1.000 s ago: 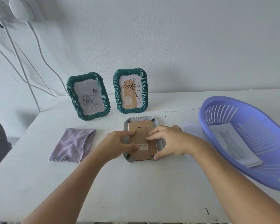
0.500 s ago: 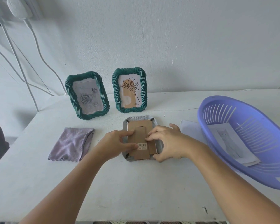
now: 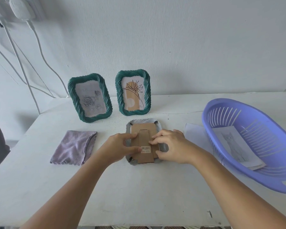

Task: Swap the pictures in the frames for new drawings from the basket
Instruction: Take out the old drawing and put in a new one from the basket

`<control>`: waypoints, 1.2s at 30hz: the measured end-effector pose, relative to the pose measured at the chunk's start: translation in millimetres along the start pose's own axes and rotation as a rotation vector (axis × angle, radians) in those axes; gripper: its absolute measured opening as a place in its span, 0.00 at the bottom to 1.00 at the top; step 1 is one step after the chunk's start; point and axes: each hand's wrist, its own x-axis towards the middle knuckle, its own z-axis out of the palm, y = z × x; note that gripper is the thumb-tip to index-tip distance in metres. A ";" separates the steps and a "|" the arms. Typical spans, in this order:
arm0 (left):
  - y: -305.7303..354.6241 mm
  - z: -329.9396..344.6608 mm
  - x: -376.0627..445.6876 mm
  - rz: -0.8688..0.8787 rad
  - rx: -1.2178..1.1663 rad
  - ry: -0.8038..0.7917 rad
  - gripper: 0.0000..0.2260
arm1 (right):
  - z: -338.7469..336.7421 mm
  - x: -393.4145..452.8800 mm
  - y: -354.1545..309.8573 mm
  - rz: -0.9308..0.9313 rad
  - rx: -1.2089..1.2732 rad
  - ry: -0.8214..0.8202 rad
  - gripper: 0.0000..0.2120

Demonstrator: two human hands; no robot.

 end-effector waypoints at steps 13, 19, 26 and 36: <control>-11.1 1.4 1.1 -0.117 0.106 0.048 0.39 | 4.9 10.0 -0.3 0.399 -0.183 0.089 0.21; -10.1 6.6 0.6 -0.120 -0.012 0.087 0.38 | 10.0 15.6 -5.6 0.394 -0.121 0.125 0.22; -1.8 4.4 -6.4 0.076 -0.312 0.219 0.51 | -4.9 9.5 -29.7 0.266 0.473 0.193 0.36; 0.7 -8.0 -1.6 0.111 -0.267 0.224 0.51 | 3.0 14.8 -24.7 0.122 0.606 0.353 0.35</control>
